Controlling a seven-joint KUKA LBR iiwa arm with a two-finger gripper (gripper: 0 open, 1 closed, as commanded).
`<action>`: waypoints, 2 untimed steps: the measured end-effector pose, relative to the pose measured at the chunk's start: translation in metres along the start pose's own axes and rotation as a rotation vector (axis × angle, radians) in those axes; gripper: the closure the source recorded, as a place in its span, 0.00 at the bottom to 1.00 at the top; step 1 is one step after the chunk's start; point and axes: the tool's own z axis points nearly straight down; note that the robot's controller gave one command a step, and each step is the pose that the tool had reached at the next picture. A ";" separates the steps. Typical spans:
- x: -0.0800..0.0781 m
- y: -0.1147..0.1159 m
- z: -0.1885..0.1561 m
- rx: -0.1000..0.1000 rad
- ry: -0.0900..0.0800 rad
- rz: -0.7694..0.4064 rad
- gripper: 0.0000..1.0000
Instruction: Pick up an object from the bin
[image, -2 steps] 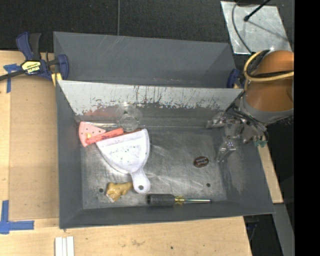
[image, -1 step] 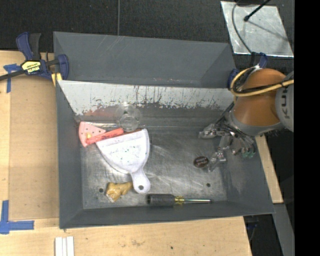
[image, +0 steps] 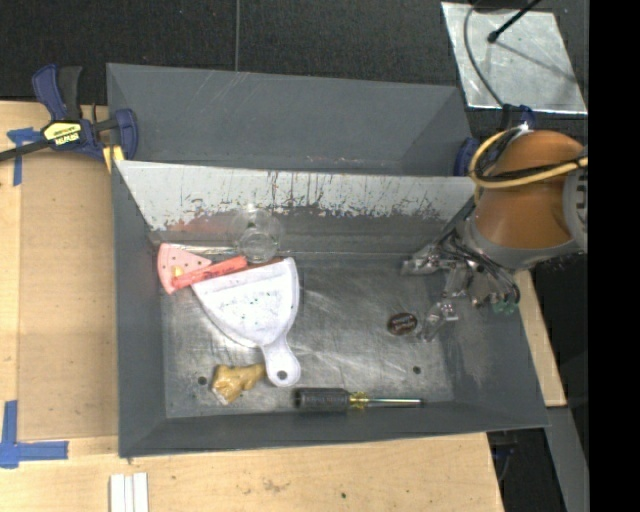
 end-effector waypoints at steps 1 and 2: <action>0.001 0.007 0.013 0.001 -0.004 -0.007 0.00; -0.003 0.015 0.029 0.004 -0.019 -0.111 1.00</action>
Offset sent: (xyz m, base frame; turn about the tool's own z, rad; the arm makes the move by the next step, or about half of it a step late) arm -0.0035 0.0158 -0.0350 -0.1125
